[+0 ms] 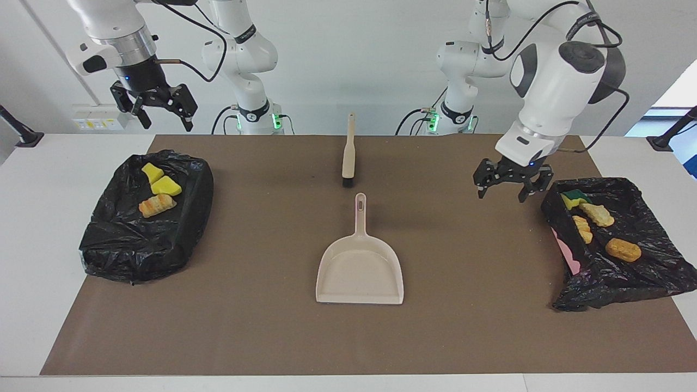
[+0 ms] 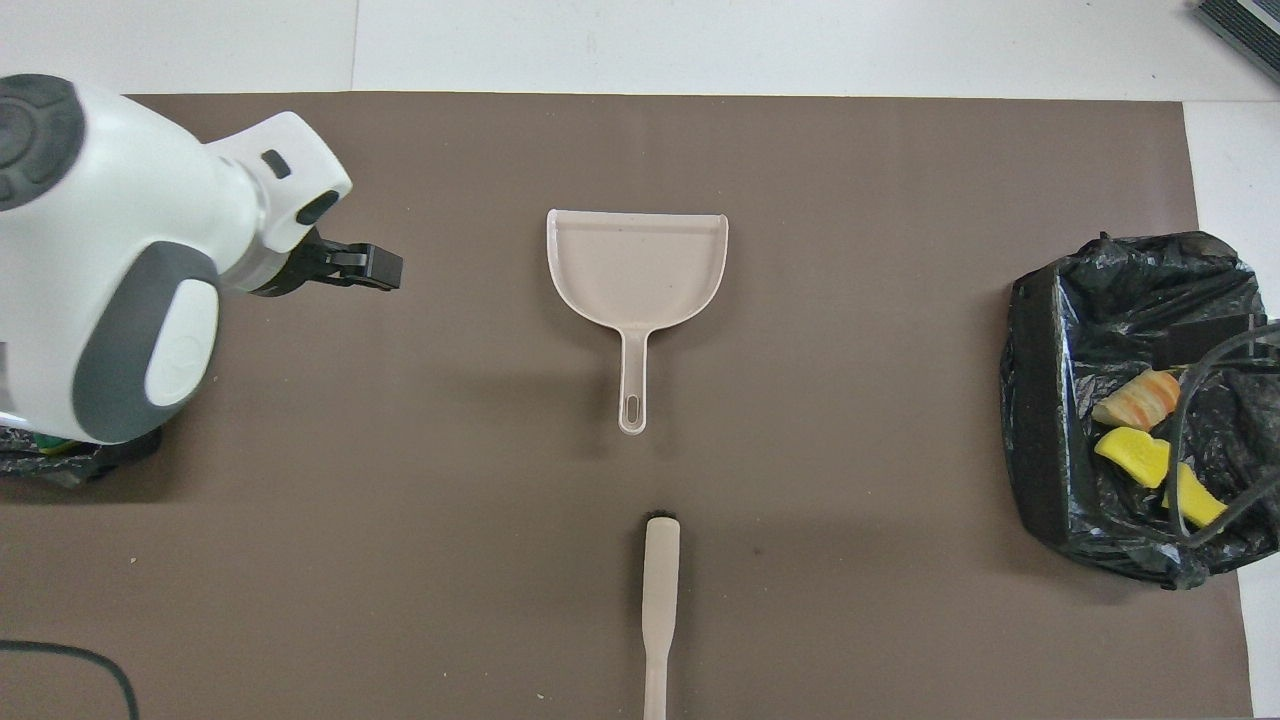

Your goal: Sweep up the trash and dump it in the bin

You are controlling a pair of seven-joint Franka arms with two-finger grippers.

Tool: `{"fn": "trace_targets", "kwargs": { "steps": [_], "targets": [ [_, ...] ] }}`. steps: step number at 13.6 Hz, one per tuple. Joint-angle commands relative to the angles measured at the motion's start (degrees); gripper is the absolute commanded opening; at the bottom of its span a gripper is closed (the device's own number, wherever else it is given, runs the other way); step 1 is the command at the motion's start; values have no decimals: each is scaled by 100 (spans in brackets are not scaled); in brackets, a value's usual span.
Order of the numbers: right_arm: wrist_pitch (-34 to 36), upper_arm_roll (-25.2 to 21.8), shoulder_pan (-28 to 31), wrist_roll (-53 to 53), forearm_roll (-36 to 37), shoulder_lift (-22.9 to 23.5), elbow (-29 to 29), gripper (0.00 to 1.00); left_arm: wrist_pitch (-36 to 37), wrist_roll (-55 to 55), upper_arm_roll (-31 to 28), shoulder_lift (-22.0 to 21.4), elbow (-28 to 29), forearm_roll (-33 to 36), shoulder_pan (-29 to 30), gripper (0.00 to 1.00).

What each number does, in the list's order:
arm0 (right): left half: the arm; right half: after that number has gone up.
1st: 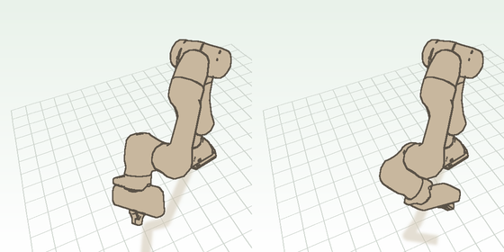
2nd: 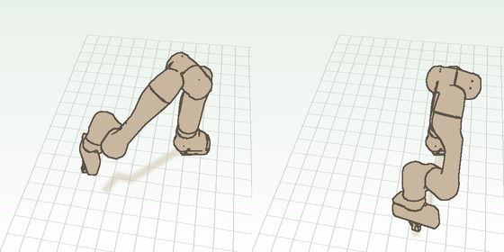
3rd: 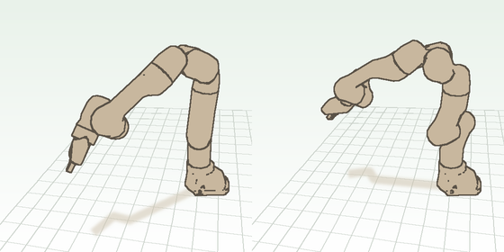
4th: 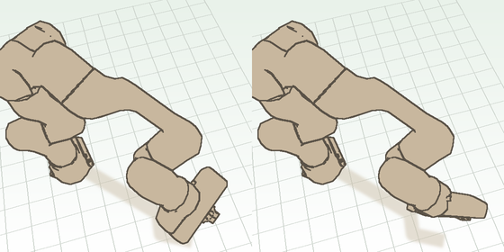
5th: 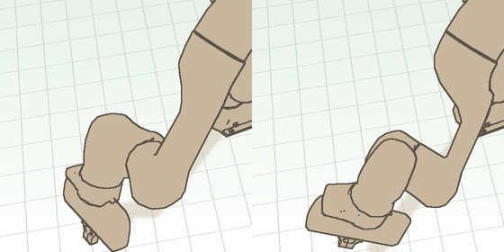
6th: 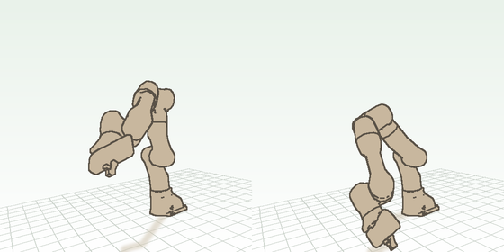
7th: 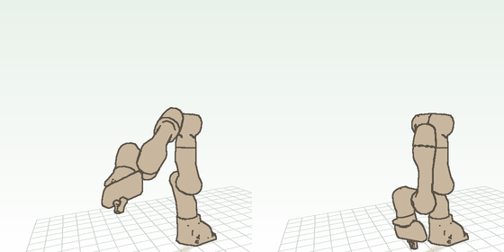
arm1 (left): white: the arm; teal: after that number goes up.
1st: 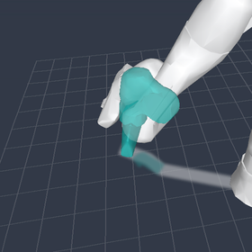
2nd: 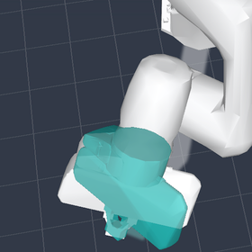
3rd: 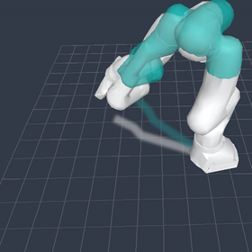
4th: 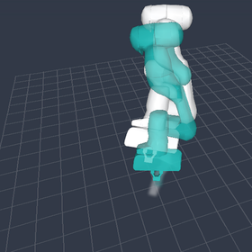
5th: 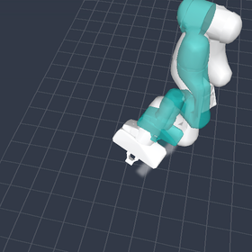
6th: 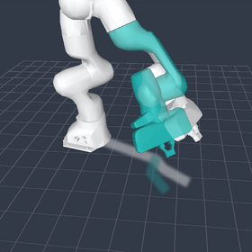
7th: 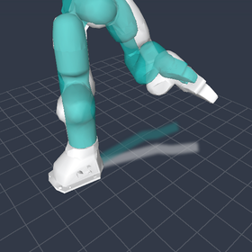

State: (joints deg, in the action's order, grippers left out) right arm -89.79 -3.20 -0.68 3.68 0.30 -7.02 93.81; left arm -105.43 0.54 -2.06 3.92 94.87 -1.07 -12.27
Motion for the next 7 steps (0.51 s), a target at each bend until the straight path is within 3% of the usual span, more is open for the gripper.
{"fn": "trace_targets", "kwargs": {
  "steps": [1, 5, 7],
  "targets": [
    [32, 12, 50, -192, -82, -37, -20, 100, 591, 306, 39, -348, -231, 72, 312, 100],
    [32, 12, 50, -192, -82, -37, -12, 100, 2058, 878, -5, -305, -1267, 63, 594, 100],
    [32, 12, 50, -192, -82, -37, -20, 100, 2341, 887, -5, -278, -1532, 71, 620, 100]
  ]
}}
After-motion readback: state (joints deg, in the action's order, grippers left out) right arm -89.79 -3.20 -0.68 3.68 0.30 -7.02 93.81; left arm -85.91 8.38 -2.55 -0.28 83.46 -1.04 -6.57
